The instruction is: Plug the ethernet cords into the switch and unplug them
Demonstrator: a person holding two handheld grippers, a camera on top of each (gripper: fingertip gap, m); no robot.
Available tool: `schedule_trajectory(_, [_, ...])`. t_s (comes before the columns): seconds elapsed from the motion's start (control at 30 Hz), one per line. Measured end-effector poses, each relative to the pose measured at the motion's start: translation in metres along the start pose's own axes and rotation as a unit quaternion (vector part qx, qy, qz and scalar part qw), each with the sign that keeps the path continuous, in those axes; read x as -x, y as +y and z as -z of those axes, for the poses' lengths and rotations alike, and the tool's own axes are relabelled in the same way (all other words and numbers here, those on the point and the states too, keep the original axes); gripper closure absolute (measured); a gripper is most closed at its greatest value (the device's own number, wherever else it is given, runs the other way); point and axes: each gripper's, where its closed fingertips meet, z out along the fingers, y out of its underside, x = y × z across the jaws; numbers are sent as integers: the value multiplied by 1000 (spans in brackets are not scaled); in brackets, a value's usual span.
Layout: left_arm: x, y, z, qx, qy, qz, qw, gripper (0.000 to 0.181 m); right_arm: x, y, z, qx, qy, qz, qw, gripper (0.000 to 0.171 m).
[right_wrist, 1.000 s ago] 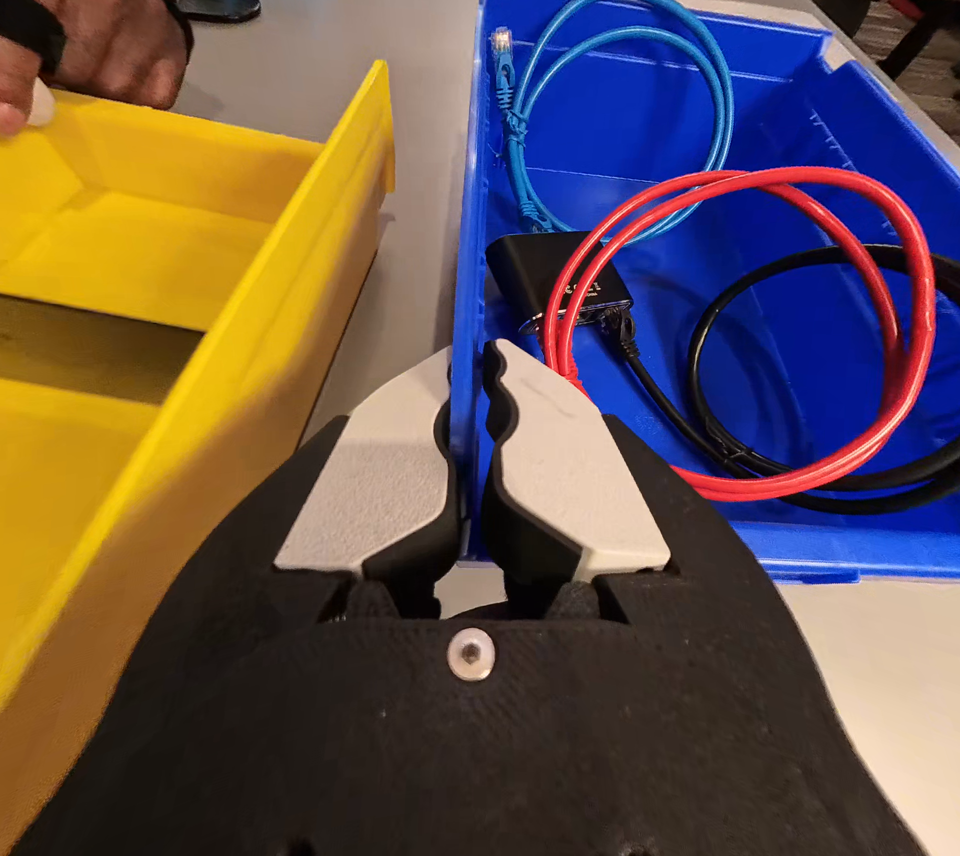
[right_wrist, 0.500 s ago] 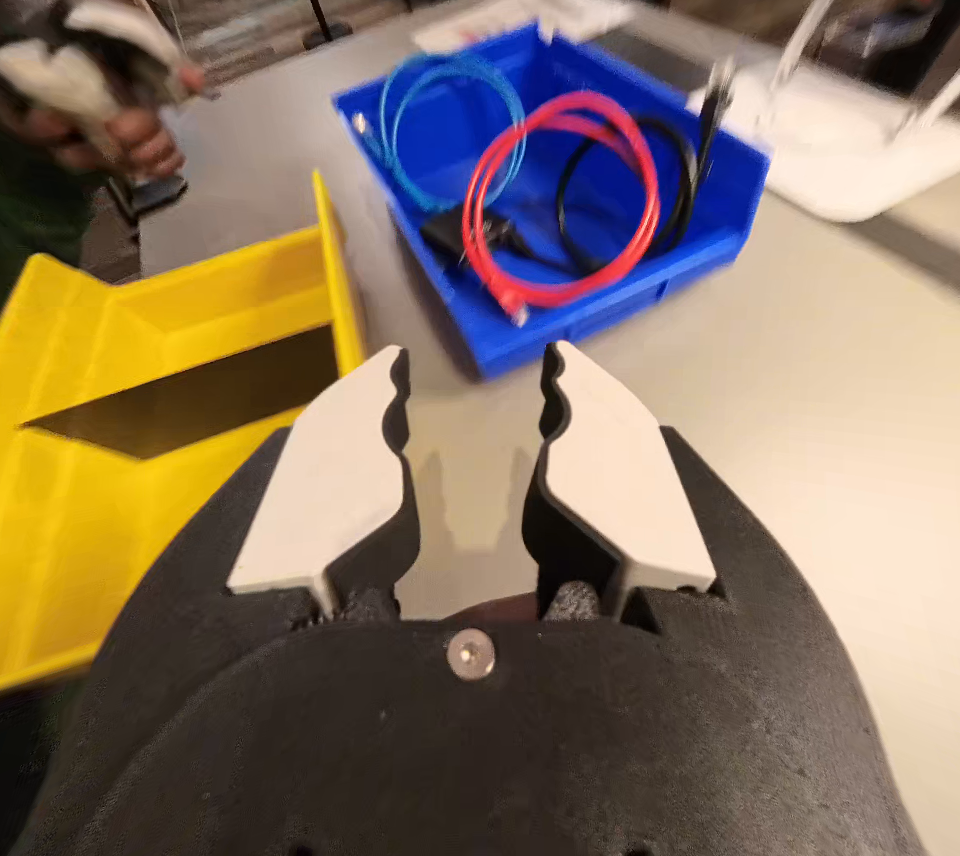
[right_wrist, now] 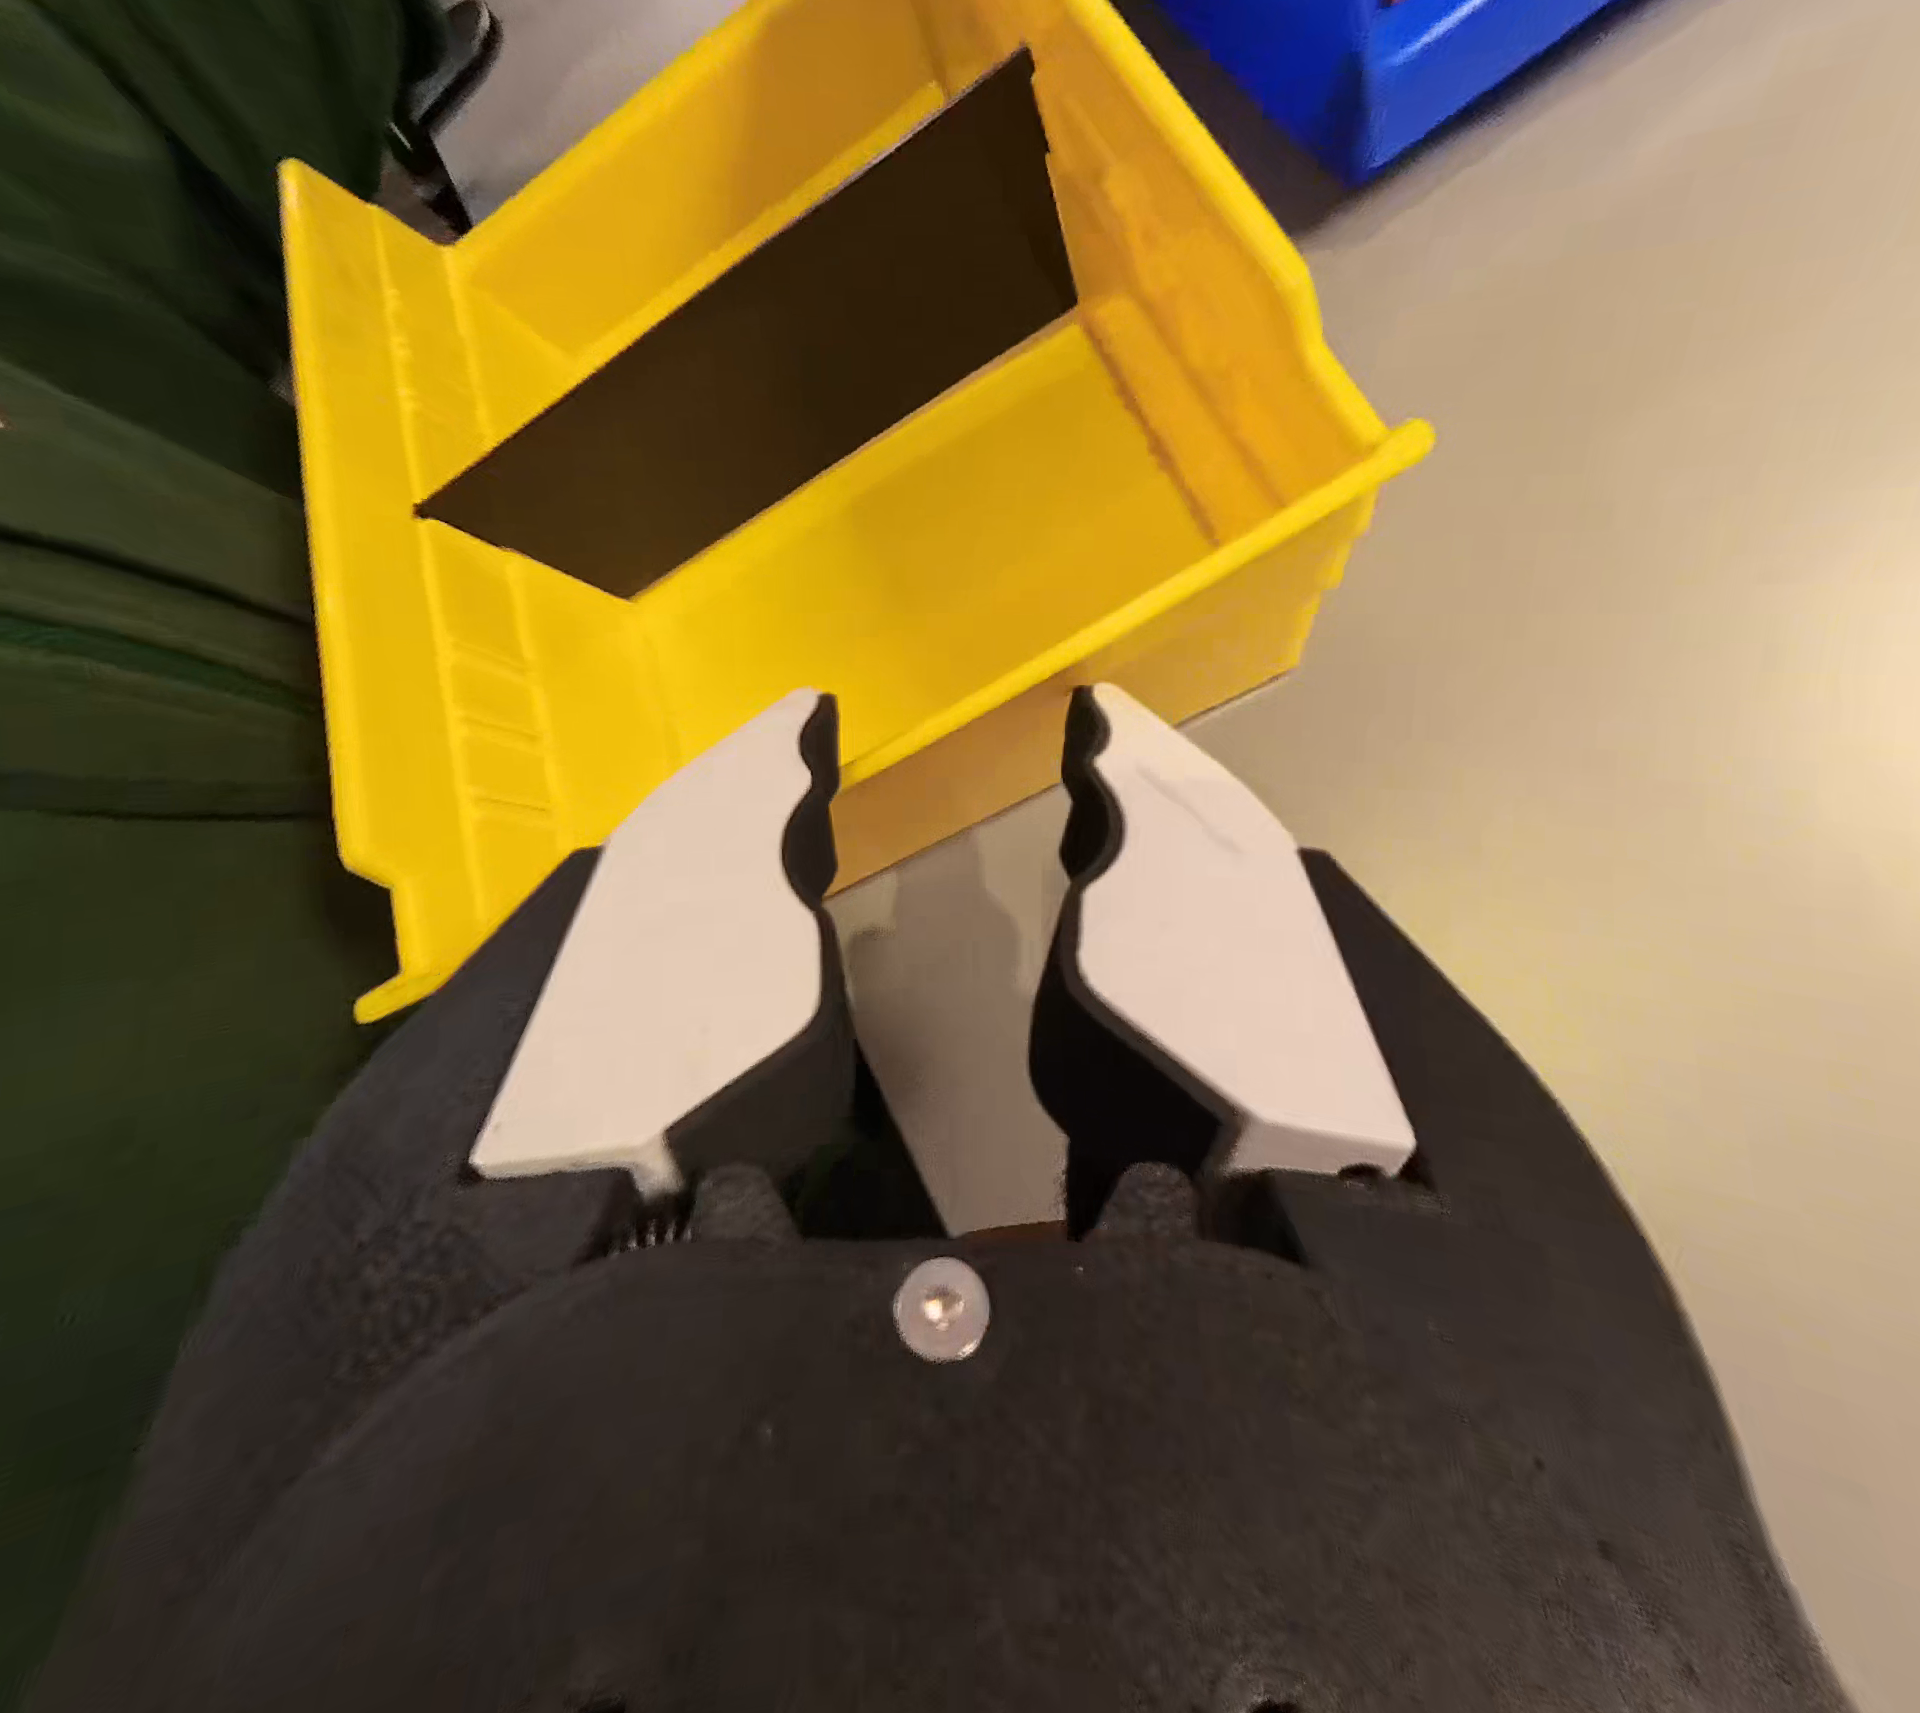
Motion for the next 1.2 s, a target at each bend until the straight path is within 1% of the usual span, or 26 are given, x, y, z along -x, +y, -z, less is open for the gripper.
schedule_trajectory(0.03, [9,-1,5,1,-27,-18,999,167,-6,-2,2,8,11,15,1000,132])
schedule_trajectory(0.13, [41,0,25,16,-95,-61,993,173,-40,-12,15,37,72,67,994,136])
schedule_trajectory(0.2, [69,1,43,24,-132,-79,988,174,-75,-19,29,69,138,105,982,138])
schedule_trajectory(0.27, [101,1,63,29,-170,-119,978,174,-111,-28,43,97,188,130,969,140])
schedule_trajectory(0.3, [117,1,74,34,-191,-139,971,172,-127,-32,50,111,203,138,963,142])
schedule_trajectory(0.37, [154,-2,103,44,-279,-152,947,152,-160,-43,63,126,252,133,950,127])
schedule_trajectory(0.4, [164,-6,120,42,-319,-151,935,151,-174,-48,71,129,287,127,941,120])
schedule_trajectory(0.43, [163,-11,134,29,-343,-151,927,148,-182,-52,78,126,316,125,932,122])
schedule_trajectory(0.5, [139,-20,153,-13,-355,-147,923,136,-172,-58,80,100,322,129,933,122])
schedule_trajectory(0.57, [97,-20,155,-54,-335,-145,930,124,-147,-56,76,72,312,134,938,121])
schedule_trajectory(0.63, [50,-9,143,-76,-297,-141,941,115,-118,-42,70,61,304,138,941,118])
schedule_trajectory(0.7, [13,6,126,-84,-275,-140,948,105,-93,-27,69,36,310,122,942,113])
schedule_trajectory(0.8, [-16,27,100,-82,-272,-140,948,90,-64,-3,74,-22,327,59,943,104])
schedule_trajectory(0.83, [-20,34,91,-76,-277,-145,947,87,-55,5,74,-37,331,41,942,98])
schedule_trajectory(0.9, [-15,44,80,-59,-308,-168,935,87,-36,20,70,-46,333,23,942,92])
schedule_trajectory(0.93, [-9,48,78,-51,-330,-181,925,89,-31,28,68,-38,339,20,940,90])
schedule_trajectory(0.97, [-3,51,78,-49,-339,-187,921,84,-31,35,69,-24,352,25,935,88])
schedule_trajectory(1.0, [0,54,78,-52,-335,-179,924,88,-34,39,73,-17,373,30,927,87])
schedule_trajectory(1.07, [11,58,85,-63,-335,-157,927,98,-39,45,80,-11,376,9,927,89])
schedule_trajectory(1.13, [30,60,105,-65,-374,-165,910,105,-48,48,88,-10,376,2,926,89])
schedule_trajectory(1.17, [42,64,118,-60,-397,-157,902,114,-53,49,92,-10,375,-4,927,90])
schedule_trajectory(1.2, [56,68,130,-57,-415,-149,896,121,-59,51,97,-7,379,-7,925,96])
